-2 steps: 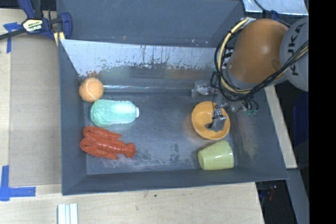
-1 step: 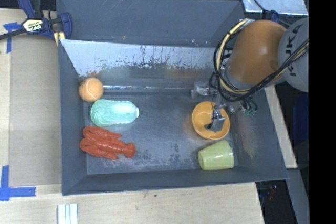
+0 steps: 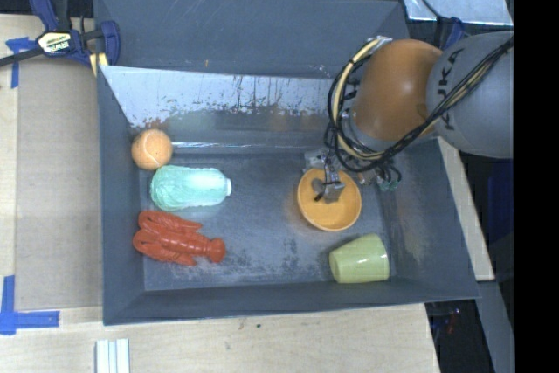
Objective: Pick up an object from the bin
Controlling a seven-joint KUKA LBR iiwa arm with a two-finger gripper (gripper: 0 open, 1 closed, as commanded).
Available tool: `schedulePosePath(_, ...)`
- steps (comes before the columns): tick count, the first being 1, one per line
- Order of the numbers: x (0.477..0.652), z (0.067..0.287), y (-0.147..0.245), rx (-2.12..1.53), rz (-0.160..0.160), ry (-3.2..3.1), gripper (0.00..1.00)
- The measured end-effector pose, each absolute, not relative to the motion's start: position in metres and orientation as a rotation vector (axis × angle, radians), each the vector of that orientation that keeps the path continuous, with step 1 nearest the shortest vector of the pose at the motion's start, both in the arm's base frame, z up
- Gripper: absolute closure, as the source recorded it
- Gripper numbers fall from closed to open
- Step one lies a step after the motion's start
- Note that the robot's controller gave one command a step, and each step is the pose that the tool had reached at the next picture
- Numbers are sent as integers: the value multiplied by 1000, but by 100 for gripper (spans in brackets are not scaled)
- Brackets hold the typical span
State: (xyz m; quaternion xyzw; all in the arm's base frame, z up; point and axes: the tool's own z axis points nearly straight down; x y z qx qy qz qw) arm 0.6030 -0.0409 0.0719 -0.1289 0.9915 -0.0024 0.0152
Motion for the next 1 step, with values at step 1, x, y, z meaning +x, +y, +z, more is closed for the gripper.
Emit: schedulePosePath(1,603,72,-41,-401,-7,3085,100)
